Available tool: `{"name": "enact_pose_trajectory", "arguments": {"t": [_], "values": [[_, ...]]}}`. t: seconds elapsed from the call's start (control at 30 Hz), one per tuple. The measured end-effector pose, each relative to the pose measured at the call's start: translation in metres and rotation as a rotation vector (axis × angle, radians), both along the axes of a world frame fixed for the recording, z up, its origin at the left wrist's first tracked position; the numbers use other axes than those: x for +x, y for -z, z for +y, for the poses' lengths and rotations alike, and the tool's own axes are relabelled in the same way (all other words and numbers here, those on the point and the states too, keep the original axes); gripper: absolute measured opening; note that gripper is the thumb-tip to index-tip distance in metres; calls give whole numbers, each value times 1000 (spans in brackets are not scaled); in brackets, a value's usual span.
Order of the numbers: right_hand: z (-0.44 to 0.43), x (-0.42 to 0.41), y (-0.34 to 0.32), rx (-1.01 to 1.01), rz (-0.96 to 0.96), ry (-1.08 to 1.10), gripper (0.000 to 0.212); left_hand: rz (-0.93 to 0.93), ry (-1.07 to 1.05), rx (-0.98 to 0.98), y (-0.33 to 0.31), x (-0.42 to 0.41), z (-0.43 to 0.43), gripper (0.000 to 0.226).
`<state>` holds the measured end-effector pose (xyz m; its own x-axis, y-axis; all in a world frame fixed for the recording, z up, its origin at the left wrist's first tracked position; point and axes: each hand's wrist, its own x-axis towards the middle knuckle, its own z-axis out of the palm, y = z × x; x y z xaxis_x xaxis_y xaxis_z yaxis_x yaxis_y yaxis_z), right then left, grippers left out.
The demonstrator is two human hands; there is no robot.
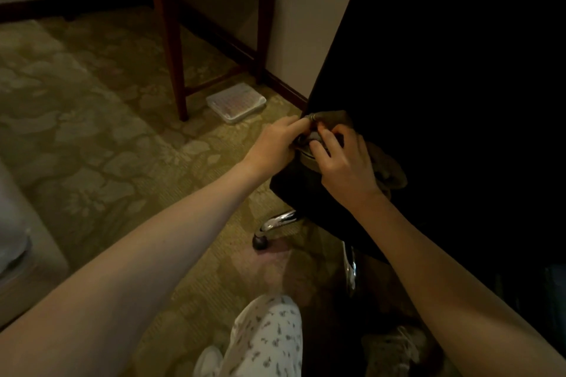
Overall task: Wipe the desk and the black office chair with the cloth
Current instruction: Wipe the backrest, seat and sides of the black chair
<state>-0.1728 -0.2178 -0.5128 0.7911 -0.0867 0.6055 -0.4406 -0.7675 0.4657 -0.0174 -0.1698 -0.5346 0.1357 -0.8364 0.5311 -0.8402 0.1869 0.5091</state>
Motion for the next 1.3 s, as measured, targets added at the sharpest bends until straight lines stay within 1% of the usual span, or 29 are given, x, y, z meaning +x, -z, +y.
{"name": "enact_pose_trajectory", "arguments": {"t": [0.07, 0.13, 0.2, 0.3, 0.37, 0.43, 0.47, 0.5, 0.6, 0.67, 0.7, 0.73, 0.77, 0.8, 0.87, 0.9, 1.0, 1.1, 1.17, 1.23, 1.3], "values": [[-2, 2, 7, -10, -5, 2, 39, 20, -5, -8, 7, -1, -1, 27], [-4, -1, 19, -4, 11, 5, 48, 34, 27, 33, 18, -5, 1, 25], [-6, -9, 37, -8, 63, 35, 43, 24, 82, 97, 34, -11, 0, 22], [-6, -29, 63, -5, 213, 107, 31, 3, 145, 221, 61, -25, -10, 23], [-5, -43, 78, 35, 294, 140, 32, -14, 182, 323, 76, -37, -16, 23], [-3, -55, 89, 120, 348, 177, 37, -16, 250, 409, 88, -48, -17, 26], [-2, -59, 91, 167, 370, 192, 41, -8, 270, 424, 92, -54, -15, 28], [-2, -60, 91, 184, 377, 201, 40, -2, 272, 425, 94, -57, -12, 30], [4, -48, 79, 155, 290, 130, 25, 12, 226, 375, 88, -45, 0, 30], [11, -25, 64, 157, 209, 50, 34, 45, 218, 301, 75, -26, 14, 27], [14, -10, 55, 149, 173, 20, 40, 51, 196, 231, 67, -14, 20, 30], [15, 5, 46, 143, 132, -2, 46, 53, 159, 160, 59, -1, 24, 31], [14, 20, 36, 143, 92, -20, 51, 59, 105, 113, 51, 11, 27, 27], [11, 34, 29, 136, 49, -32, 49, 69, 40, 76, 44, 22, 27, 22], [1, 52, 24, 133, 17, -20, 37, 65, -63, 47, 32, 37, 19, 24], [-3, 56, 25, 123, 30, -5, 38, 60, -89, 53, 30, 40, 13, 26], [-9, 55, 41, 93, 107, -6, 57, 95, -80, 100, 42, 38, -2, 24], [-9, 53, 57, 82, 145, -9, 62, 180, -79, 164, 71, 26, -5, 22], [-7, 49, 73, 74, 141, 22, 58, 237, -89, 212, 90, 18, -3, 23], [-5, 36, 94, 92, 174, 66, 45, 258, -61, 276, 108, 9, -3, 25], [2, 17, 111, 176, 245, 133, 36, 264, 1, 380, 124, -4, -3, 22]]}}
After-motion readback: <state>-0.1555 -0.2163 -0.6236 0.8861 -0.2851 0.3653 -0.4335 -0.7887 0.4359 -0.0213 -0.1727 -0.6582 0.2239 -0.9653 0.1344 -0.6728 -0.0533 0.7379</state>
